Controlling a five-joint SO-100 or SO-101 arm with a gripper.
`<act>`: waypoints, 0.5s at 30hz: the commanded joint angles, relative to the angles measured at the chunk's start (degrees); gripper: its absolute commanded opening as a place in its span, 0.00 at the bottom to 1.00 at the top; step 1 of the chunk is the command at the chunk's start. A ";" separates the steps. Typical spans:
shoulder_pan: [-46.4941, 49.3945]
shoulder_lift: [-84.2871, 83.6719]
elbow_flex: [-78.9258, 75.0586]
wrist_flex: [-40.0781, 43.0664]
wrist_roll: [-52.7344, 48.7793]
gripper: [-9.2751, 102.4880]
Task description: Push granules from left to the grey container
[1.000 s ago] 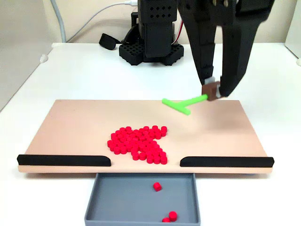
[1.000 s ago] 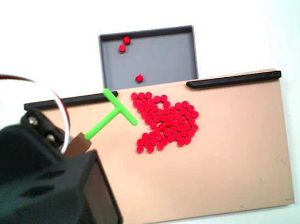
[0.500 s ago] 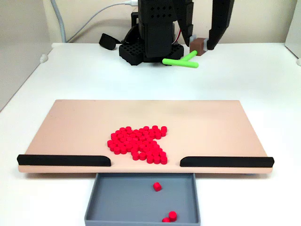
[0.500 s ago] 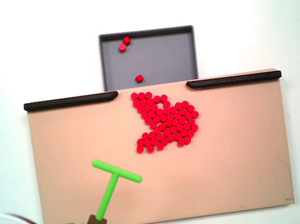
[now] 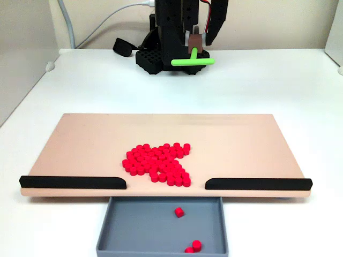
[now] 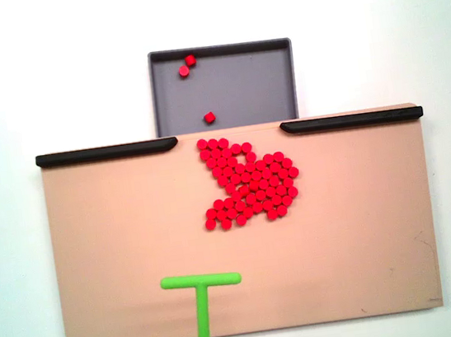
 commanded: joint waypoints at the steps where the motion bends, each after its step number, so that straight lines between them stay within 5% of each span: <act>1: 2.29 0.88 -0.26 -0.44 -5.71 0.08; 15: 6.59 -1.76 -0.70 -1.85 -11.16 0.08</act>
